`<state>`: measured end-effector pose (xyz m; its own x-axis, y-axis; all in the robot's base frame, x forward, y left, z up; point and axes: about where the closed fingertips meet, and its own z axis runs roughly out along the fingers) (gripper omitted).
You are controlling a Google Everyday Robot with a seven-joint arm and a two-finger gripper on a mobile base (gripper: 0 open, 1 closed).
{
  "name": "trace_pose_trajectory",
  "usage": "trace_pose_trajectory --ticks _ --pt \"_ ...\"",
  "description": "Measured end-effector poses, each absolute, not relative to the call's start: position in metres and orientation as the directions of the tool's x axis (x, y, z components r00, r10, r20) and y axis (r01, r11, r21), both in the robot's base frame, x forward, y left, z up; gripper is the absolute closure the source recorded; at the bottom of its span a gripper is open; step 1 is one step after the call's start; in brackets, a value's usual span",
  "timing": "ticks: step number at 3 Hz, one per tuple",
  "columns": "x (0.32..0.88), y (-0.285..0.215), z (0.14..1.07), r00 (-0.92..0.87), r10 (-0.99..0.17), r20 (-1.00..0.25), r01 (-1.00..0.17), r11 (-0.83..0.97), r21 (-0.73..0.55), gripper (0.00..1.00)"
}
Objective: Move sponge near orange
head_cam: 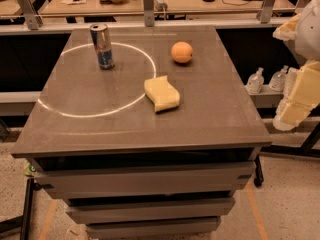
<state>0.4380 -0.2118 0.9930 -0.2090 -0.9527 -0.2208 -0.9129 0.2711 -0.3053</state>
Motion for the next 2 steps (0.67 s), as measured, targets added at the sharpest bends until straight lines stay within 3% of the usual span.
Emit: trace_pose_trajectory --ticks 1,2 --pt "0.438 -0.2118 0.9931 -0.209 -0.953 -0.221 -0.913 0.271 -0.306 0.0" --pt "0.4392 -0.2059 0.9883 -0.255 -0.91 -0.326 -0.893 0.351 -0.282 0.0"
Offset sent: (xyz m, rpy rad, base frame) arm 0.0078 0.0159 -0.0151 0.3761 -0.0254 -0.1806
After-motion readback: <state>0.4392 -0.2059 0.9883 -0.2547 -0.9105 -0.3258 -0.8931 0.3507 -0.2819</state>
